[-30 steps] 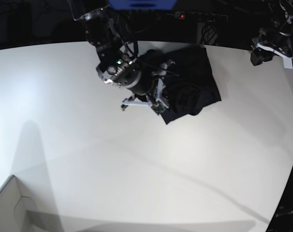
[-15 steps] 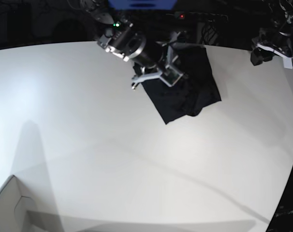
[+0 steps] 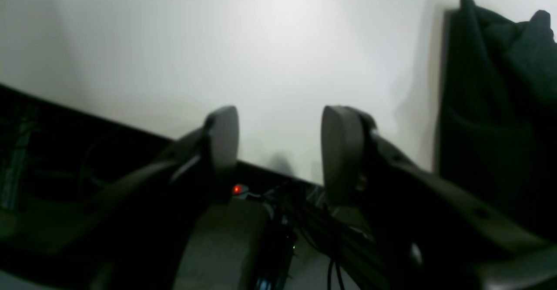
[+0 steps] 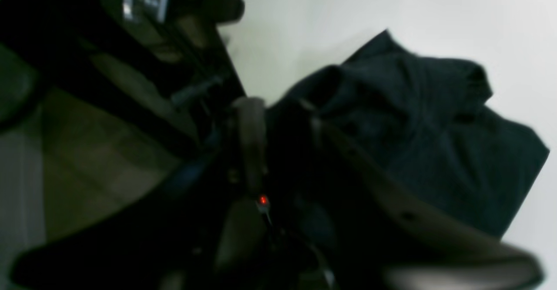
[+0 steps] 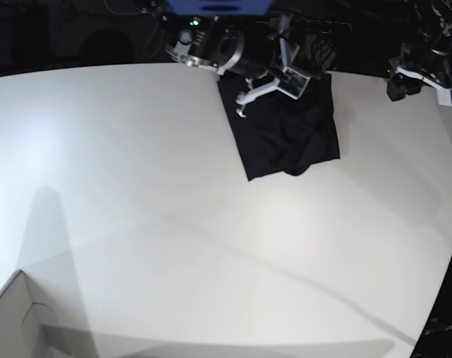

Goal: Layout the t-shirt on the table in an organized manner, then fold the t-shirt properly

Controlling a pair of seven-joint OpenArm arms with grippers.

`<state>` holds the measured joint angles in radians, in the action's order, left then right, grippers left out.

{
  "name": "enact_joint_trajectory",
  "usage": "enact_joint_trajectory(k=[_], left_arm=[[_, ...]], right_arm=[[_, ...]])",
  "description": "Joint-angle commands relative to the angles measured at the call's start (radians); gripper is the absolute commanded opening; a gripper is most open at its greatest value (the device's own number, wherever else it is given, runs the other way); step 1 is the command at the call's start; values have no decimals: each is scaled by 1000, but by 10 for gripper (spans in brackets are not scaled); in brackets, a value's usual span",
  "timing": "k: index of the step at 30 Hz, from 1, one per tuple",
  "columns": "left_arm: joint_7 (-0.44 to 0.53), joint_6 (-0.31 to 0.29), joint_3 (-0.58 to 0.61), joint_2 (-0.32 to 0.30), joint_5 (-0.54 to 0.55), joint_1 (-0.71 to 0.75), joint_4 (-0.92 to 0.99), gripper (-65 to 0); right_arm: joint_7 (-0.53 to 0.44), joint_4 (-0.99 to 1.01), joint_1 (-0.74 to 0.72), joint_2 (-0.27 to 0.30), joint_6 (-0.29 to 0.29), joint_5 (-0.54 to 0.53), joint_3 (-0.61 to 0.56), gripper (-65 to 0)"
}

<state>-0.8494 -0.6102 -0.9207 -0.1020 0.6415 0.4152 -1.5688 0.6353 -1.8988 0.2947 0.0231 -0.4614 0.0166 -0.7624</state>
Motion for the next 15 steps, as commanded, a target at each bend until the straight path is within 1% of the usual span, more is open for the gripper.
enact_joint_trajectory(k=[1, 3, 9, 10, 15], left_arm=[[15, -9, -7, -15, 21, 0, -14, -348], [15, -9, -7, -15, 21, 0, -15, -348], [12, -9, -7, -11, 21, -14, -58, -348], [12, -9, -7, -11, 21, -14, -63, -348], [12, -9, -8, -14, 21, -9, -65, -348]], right_arm=[[-18, 3, 25, -12, 2, 72, -33, -453], [-25, 2, 30, 2, 2, 79, -33, -419], [-25, -35, 34, 7, 3, 81, -26, -414], [-25, -51, 34, 15, 6, 81, -24, -413], [-25, -60, 24, 19, 6, 76, 42, -412]])
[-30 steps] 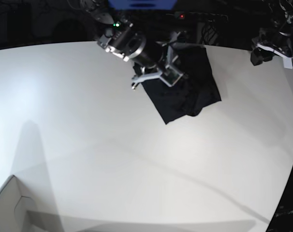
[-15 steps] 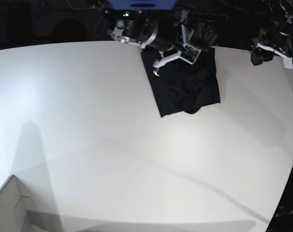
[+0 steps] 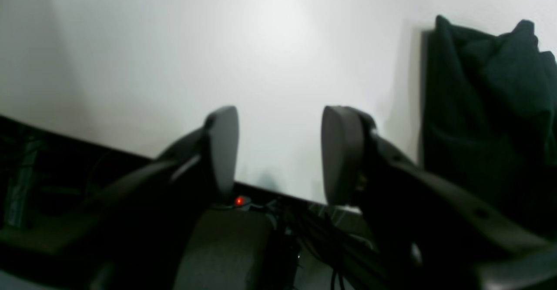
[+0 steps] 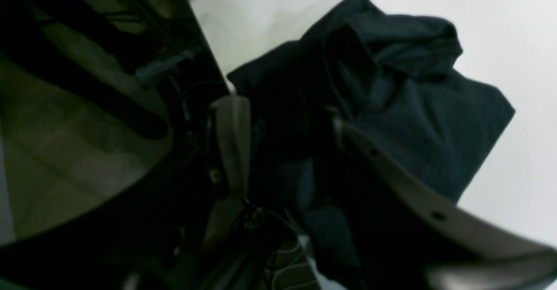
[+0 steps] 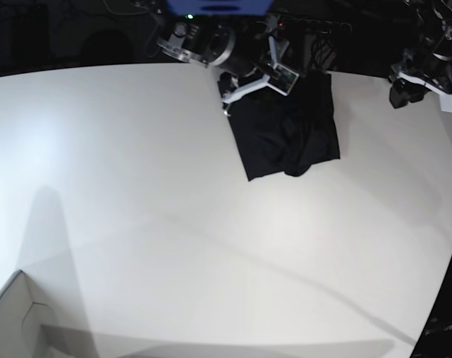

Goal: Layout the t-shirt on the table in an organized manner, then fold the t-shirt properly

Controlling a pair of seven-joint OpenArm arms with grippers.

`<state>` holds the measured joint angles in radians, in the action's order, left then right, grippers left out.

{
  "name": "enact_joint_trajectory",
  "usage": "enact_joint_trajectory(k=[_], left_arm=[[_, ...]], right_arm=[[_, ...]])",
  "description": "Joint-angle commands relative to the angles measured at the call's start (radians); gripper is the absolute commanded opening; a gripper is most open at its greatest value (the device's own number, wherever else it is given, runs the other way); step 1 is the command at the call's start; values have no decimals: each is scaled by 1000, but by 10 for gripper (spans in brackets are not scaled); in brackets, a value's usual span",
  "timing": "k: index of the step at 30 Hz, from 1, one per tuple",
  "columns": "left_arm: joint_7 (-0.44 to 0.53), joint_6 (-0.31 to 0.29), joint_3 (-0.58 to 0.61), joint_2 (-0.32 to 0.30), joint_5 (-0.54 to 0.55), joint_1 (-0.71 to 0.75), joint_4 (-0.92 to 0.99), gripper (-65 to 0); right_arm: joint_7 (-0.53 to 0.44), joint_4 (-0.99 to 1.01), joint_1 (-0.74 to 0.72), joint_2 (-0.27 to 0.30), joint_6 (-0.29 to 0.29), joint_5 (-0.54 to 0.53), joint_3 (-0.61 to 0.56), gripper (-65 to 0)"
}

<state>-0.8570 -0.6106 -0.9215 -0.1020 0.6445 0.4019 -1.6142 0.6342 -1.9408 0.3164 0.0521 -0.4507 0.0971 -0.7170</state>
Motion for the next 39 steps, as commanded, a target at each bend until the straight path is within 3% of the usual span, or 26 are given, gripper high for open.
enact_joint_trajectory(k=[1, 12, 22, 25, 30, 33, 35, 39], left_arm=[[20, -9, -9, -14, 18, 4, -19, -348], [20, -9, -9, -14, 18, 18, -19, -348], [20, -9, -9, -15, 18, 19, -77, -347], [20, -9, -9, -14, 18, 19, -97, -347], [20, -9, -1, -3, 19, 18, -159, -347], [20, -9, 0, 46, 56, 7, -217, -343], [18, -9, 23, 66, 90, -2, -271, -312], [18, -5, 178, 68, 110, -7, -343, -227]], right_arm=[[-24, -16, -13, -11, -4, -4, 15, -412], [-23, 214, -158, -65, -4, -7, 33, -390], [-23, 214, -170, -119, -7, 0, -215, -361], [-24, 211, -168, -120, -7, 23, -230, -362], [-24, 142, -171, -67, -7, 25, -158, -363], [-21, 93, -167, -25, -7, 25, -76, -363], [-20, 76, -159, 7, -7, 23, -26, -363], [-23, 42, -136, 56, -7, 23, 89, -363]])
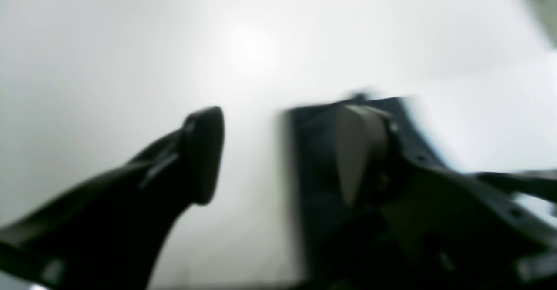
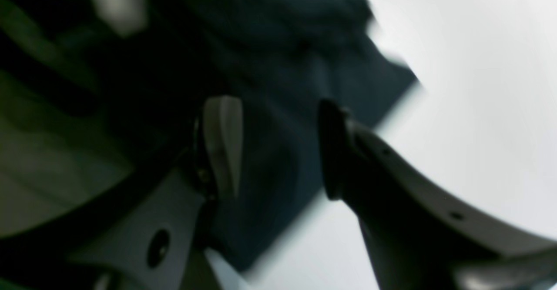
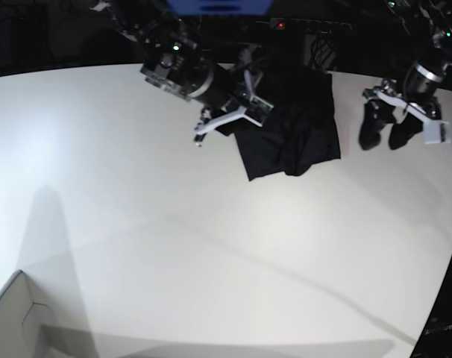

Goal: Layout the t-shirt on the table in an organized manner, then fold the t-shirt properly

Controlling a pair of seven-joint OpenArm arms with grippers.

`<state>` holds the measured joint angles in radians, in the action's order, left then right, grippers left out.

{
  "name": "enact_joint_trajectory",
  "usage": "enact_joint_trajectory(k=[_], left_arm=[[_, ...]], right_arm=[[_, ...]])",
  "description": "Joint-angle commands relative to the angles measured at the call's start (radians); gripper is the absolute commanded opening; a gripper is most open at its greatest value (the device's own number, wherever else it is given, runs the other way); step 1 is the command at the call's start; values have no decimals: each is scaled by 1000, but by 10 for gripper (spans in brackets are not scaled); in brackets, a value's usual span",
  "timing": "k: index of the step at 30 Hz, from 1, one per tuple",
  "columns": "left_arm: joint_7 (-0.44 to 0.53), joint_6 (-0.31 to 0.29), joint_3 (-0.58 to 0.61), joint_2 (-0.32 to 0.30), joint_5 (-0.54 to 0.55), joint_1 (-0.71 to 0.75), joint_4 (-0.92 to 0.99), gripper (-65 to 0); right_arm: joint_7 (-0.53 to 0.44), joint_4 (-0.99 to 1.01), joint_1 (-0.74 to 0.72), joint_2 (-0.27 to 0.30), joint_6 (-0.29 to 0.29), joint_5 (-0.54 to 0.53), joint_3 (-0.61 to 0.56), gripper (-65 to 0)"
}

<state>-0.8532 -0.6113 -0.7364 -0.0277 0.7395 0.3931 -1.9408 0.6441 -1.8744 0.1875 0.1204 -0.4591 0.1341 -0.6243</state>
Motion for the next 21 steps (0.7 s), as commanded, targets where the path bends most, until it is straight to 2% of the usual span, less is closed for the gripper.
enact_joint_trajectory(k=[1, 3, 4, 5, 7, 9, 13, 17, 21], left_arm=[[16, 6, 42, -7, 13, -1, -22, -213], [16, 12, 142, -5, 5, -24, -27, -189], [16, 38, 185, 4, 4, -36, -27, -180], [16, 81, 214, 16, 4, -47, -26, -174], [16, 210, 278, 35, -36, -66, -24, -167], [24, 282, 358, 36, -88, -82, -24, -167], [25, 344, 486, 42, -173, -121, 5, -170], [25, 437, 558, 62, -257, -125, 54, -174], [25, 453, 561, 62, -305, -116, 59, -175]], right_arm=[[-33, -31, 5, -3, 1, -14, 21, -363], [-34, -47, 23, 6, 1, -14, 83, -363], [-34, -54, 33, 6, 1, -14, 116, -362], [-34, -57, 42, 6, 1, -14, 143, -362], [-34, -57, 62, 6, 1, -14, 208, -362], [-34, -57, 76, 6, 1, -14, 251, -362], [-34, -57, 80, 6, 1, -14, 297, -362], [-34, -57, 97, 6, 1, -14, 323, -363], [-34, -57, 99, 6, 1, -14, 329, -363]])
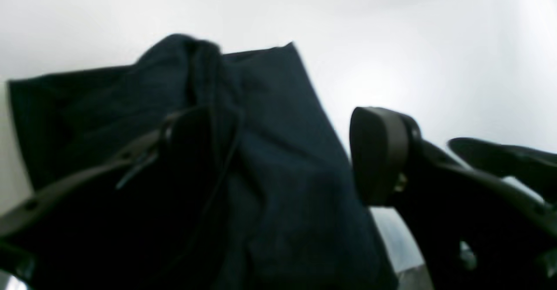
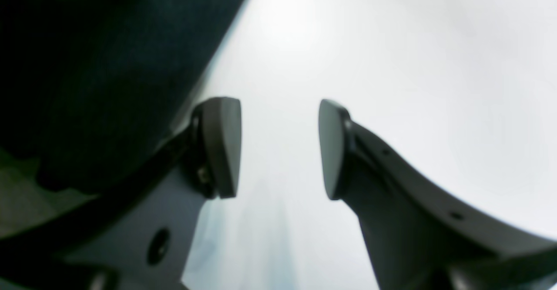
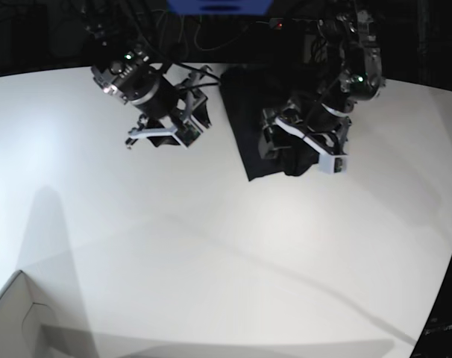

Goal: Layout the t-shirt on the table in an organized manner, then fold the t-shirt properly

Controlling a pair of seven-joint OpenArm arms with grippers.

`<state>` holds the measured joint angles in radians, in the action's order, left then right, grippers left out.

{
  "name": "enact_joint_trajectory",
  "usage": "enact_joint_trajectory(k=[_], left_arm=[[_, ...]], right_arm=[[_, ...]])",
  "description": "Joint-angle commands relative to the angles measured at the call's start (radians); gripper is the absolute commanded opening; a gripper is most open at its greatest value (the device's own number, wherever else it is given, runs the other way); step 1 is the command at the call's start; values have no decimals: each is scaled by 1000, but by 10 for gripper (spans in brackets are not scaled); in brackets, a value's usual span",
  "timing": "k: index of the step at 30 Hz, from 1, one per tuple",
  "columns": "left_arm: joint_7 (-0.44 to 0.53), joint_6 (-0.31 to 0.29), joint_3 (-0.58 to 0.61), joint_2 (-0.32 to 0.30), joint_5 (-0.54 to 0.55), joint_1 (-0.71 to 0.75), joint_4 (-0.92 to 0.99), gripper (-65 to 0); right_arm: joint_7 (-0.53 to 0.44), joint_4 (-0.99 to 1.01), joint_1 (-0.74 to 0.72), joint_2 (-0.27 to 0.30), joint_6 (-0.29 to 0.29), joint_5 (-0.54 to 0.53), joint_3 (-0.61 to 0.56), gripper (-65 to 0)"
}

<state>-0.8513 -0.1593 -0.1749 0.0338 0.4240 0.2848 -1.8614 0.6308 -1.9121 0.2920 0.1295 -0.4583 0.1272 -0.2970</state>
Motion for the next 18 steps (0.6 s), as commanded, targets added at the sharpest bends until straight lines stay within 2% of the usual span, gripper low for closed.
enact_joint_trajectory(k=[1, 6, 11, 15, 18], left_arm=[[23, 0, -1, -2, 2, -8, -19, -175], [25, 0, -1, -4, -30, -15, 56, -193], [27, -1, -1, -4, -35, -17, 104, -321], [27, -4, -1, -4, -29, -15, 98, -370], [27, -7, -2, -4, -27, -15, 85, -455]], right_arm=[[-21, -19, -6, -3, 0, -7, 2, -363], [-21, -17, -7, -3, 0, -7, 2, -363], [-21, -17, -7, -3, 0, -7, 2, -363], [-21, -16, -6, -3, 0, -7, 2, -363], [-21, -14, -6, -3, 0, -7, 2, -363]])
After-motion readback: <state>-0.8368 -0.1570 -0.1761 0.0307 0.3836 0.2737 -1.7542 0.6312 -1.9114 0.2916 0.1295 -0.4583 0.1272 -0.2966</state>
